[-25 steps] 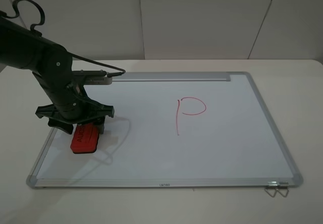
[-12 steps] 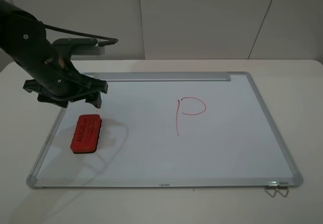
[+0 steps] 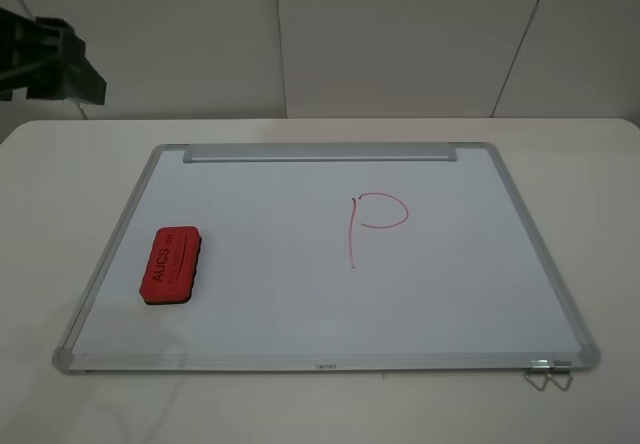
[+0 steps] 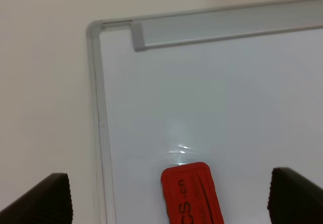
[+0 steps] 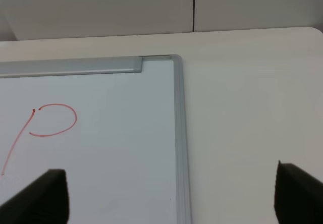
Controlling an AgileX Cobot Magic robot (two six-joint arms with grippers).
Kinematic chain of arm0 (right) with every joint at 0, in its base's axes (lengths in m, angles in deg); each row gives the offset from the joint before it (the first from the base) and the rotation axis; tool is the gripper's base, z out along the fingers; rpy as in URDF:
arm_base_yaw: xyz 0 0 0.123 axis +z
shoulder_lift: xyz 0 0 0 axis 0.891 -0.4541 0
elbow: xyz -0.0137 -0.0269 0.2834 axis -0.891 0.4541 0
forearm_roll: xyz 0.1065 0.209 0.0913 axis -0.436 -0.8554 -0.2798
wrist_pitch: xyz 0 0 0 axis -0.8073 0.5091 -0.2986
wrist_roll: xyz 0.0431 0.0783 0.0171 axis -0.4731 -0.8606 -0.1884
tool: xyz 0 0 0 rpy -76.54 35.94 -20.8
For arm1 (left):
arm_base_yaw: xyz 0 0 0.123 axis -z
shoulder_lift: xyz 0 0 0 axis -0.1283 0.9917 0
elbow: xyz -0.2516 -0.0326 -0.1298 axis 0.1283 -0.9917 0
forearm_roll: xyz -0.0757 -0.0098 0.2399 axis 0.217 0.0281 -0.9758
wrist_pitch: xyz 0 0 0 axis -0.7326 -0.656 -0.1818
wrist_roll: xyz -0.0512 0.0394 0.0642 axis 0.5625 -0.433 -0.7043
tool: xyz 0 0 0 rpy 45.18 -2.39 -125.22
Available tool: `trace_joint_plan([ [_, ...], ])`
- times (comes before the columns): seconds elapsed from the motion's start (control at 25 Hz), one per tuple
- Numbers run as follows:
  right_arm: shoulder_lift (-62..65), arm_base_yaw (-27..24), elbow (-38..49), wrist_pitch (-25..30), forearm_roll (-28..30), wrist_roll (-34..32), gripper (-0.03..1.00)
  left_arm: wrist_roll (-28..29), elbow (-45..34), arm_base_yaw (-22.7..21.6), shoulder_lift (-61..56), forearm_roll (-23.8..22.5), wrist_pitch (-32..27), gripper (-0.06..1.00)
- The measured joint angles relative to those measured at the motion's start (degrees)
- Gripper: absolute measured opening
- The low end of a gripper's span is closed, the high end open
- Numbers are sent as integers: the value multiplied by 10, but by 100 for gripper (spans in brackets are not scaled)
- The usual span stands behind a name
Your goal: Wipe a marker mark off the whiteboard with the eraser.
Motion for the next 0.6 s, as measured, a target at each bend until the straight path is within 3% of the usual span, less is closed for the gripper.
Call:
trace_joint_plan([
  [0.16, 0, 0, 0, 0, 0, 0, 72, -28, 0, 0, -91, 3, -51, 77],
  [0.44, 0, 0, 0, 0, 0, 0, 72, -103, -1, 0, -215, 68, -129, 77],
  [0.6, 0, 0, 0, 0, 0, 0, 72, -115, -28, 0, -290, 86, -150, 77],
])
